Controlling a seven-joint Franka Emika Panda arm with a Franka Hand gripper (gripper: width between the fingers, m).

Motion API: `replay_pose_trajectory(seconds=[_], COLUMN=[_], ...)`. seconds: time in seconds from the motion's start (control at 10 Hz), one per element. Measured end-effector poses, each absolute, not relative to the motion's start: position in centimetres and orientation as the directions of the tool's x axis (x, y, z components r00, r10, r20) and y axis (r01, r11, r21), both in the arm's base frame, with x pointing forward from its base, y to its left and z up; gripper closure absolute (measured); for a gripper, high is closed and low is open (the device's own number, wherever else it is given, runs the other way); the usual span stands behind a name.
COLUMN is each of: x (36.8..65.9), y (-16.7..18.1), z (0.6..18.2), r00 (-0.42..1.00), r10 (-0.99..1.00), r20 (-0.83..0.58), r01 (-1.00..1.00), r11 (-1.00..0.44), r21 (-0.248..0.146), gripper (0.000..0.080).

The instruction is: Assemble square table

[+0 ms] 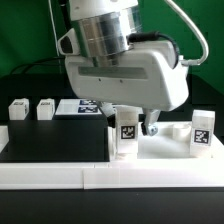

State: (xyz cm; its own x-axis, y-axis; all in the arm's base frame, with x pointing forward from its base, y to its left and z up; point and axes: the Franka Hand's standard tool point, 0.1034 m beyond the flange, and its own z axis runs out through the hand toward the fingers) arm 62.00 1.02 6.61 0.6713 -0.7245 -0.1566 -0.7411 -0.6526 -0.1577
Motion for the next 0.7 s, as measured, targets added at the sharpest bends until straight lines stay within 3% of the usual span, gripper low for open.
replay_pose_trajectory(seconds=[0.3, 0.4, 0.6, 0.7], x=[62.0, 62.2, 63.0, 63.0], y=[0.9, 0.7, 1.0, 1.2], z=[6.6, 6.8, 7.5, 7.4], r00=[0.847, 0.937, 0.998, 0.993], r10=[-0.522, -0.346, -0.054, -0.116], r20=[-0.104, -0.053, 0.031, 0.024], r01=[-0.532, -0.35, -0.051, -0.112], r11=[-0.828, -0.926, -0.992, -0.986], r21=[-0.178, -0.144, -0.113, -0.126], gripper=[0.0151, 0.0151, 0.0151, 0.0151])
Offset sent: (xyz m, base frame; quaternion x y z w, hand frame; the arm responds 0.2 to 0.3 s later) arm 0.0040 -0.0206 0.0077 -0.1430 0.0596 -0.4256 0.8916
